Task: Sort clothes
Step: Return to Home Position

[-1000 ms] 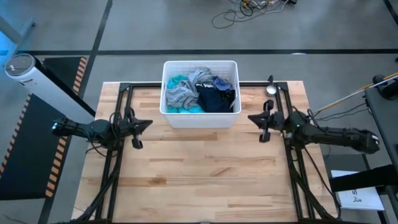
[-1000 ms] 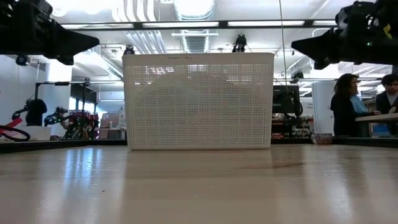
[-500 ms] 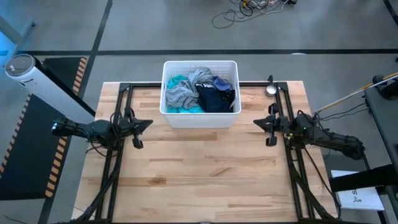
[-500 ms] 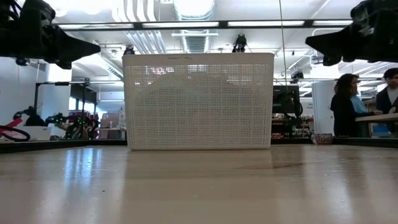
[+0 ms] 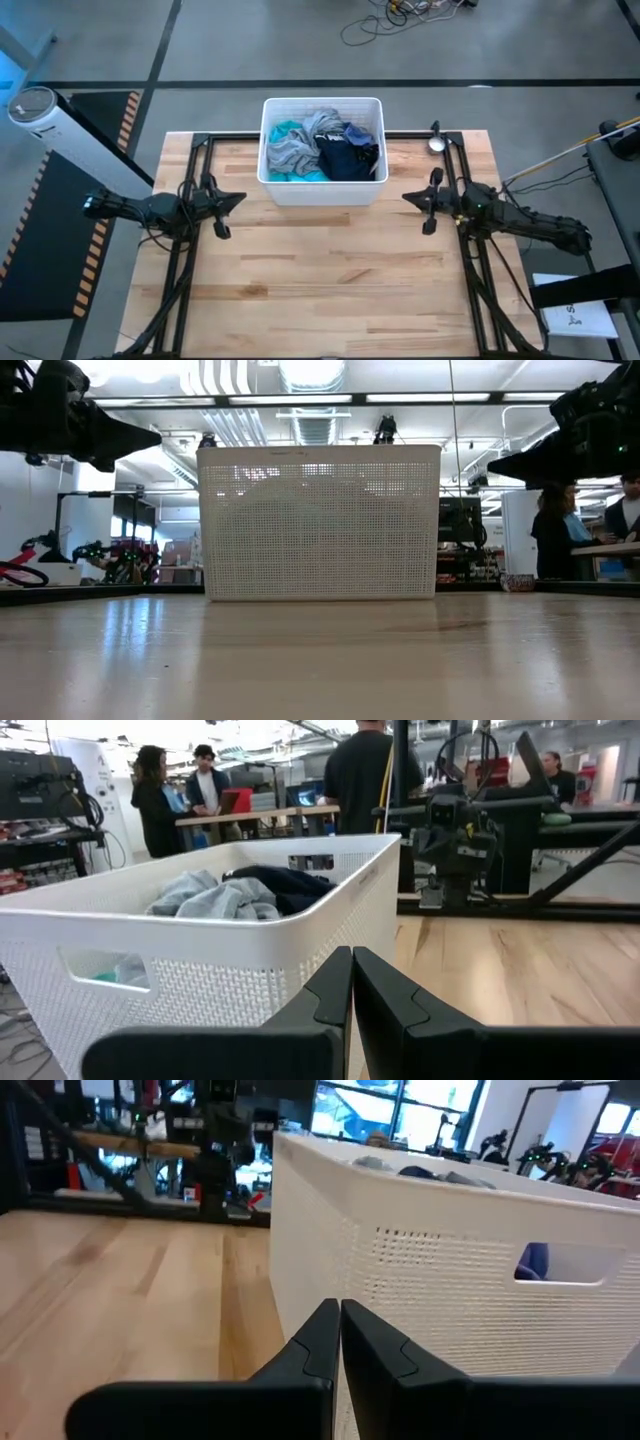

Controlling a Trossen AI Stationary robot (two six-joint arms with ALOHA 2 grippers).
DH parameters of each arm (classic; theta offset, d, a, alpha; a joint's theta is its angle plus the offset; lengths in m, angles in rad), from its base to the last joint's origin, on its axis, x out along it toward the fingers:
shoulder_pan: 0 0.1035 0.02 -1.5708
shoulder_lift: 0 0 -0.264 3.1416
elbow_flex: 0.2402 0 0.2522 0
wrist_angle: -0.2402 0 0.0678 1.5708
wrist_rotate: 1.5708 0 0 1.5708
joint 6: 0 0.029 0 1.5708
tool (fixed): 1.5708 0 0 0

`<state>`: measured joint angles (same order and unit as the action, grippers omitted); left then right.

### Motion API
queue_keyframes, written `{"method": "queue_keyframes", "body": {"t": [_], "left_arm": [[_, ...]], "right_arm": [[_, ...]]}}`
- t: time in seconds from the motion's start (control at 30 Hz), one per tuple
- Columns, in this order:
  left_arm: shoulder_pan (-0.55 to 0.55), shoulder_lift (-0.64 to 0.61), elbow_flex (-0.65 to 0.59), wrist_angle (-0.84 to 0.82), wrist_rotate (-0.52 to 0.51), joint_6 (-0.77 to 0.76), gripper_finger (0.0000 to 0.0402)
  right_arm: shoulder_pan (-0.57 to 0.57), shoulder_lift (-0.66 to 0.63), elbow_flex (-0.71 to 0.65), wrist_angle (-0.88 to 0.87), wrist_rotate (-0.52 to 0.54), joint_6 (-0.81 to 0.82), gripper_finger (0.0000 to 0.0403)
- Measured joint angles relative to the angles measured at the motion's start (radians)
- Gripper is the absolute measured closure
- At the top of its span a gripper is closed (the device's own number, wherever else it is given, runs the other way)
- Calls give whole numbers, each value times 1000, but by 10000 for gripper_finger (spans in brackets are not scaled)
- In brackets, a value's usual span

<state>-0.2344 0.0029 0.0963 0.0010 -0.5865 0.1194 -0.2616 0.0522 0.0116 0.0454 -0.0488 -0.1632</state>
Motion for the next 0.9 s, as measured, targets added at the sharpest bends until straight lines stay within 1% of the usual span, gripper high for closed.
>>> {"method": "queue_keyframes", "body": {"t": [0.33, 0.53, 0.7, 0.73, 0.83, 0.9], "left_arm": [[1, 2, -1, -5, 0, 1, 402], [1, 6, -1, -5, 5, -1, 402], [0, 3, -1, -30, 151, -34, 402], [0, 1, -1, -39, 167, -42, 402], [1, -2, -4, -95, 161, -61, 402], [3, -2, -9, -81, 157, -59, 402]], "right_arm": [[0, 32, 0, -27, 1, 1, 403], [0, 39, 0, -27, 0, 82, 403], [0, 43, 0, -28, 0, 84, 403], [0, 43, 0, -29, 0, 84, 403], [0, 42, 0, -28, 0, 84, 403], [0, 42, -1, -28, -1, 84, 403]]}}
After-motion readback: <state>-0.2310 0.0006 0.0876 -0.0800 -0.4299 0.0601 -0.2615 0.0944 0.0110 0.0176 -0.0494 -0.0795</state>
